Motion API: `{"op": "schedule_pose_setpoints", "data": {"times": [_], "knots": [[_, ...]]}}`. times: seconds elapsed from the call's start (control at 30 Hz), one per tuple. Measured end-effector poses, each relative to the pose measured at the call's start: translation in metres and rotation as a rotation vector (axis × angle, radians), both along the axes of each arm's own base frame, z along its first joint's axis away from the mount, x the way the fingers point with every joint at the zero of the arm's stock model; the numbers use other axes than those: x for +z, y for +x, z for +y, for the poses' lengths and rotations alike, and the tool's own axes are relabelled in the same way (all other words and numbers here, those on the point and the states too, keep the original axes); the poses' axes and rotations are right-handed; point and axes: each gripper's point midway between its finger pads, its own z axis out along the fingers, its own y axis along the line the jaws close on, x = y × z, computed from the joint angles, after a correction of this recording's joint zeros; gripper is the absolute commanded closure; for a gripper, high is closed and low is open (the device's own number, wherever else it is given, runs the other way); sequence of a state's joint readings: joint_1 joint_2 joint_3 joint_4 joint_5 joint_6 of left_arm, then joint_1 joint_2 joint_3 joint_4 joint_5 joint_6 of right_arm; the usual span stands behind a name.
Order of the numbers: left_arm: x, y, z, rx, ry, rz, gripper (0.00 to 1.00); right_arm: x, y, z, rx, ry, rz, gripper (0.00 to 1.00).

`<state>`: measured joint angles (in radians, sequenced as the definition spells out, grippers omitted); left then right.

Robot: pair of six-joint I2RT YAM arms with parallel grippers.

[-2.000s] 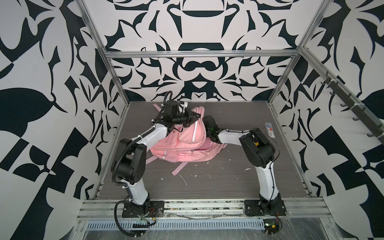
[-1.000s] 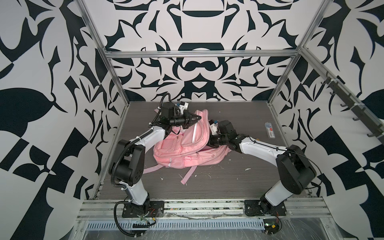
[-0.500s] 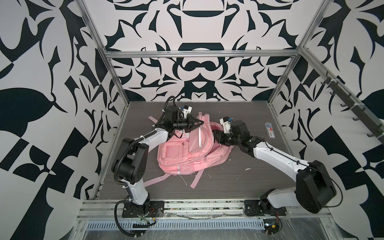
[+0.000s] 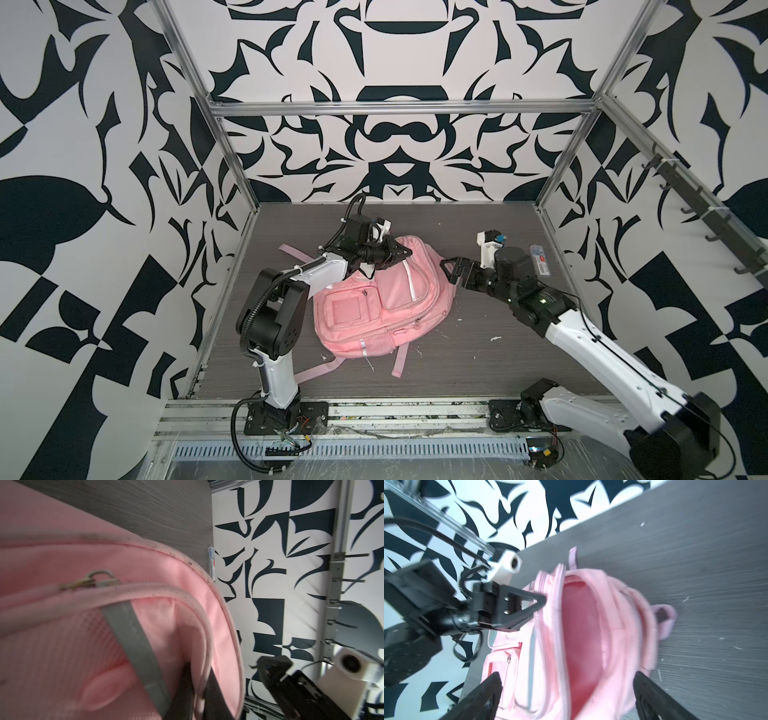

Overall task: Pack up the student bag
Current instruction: 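Release the backpack top with the left gripper, then grasp its front with both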

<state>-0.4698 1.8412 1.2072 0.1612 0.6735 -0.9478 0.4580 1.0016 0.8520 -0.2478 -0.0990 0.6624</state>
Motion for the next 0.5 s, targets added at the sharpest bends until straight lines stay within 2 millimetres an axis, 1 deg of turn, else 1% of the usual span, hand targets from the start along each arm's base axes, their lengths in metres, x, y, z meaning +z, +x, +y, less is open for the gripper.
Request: {"op": "schedule_pose_setpoints", "data": {"times": [0.1,0.17,0.23,0.27,0.33,0.4,0.47,0.5], "knots": [[-0.007,0.0,0.007,0.027,0.05,0.013,0.47,0.002,-0.002,-0.012,-0.031,-0.015,-0.001,0.01],[-0.006,-0.006,0.012,0.031,0.08,0.017,0.35,-0.002,-0.003,-0.014,-0.031,-0.033,0.008,0.01],[0.003,-0.014,0.018,0.03,0.106,0.011,0.27,-0.007,-0.004,-0.012,-0.009,-0.048,0.017,0.02],[0.011,-0.02,0.022,0.032,0.117,0.006,0.26,-0.01,-0.006,-0.01,0.011,-0.054,0.019,0.03],[0.029,-0.036,0.029,0.032,0.129,-0.017,0.22,-0.016,-0.009,-0.005,0.061,-0.071,0.027,0.04],[0.047,-0.06,0.041,0.037,0.143,-0.033,0.16,-0.026,-0.014,0.001,0.117,-0.099,0.048,0.04],[0.054,-0.088,0.055,0.043,0.161,-0.034,0.0,-0.036,-0.021,0.009,0.185,-0.133,0.067,0.04],[0.054,-0.103,0.063,0.05,0.171,-0.02,0.01,-0.041,-0.025,0.014,0.226,-0.15,0.076,0.05]]}}
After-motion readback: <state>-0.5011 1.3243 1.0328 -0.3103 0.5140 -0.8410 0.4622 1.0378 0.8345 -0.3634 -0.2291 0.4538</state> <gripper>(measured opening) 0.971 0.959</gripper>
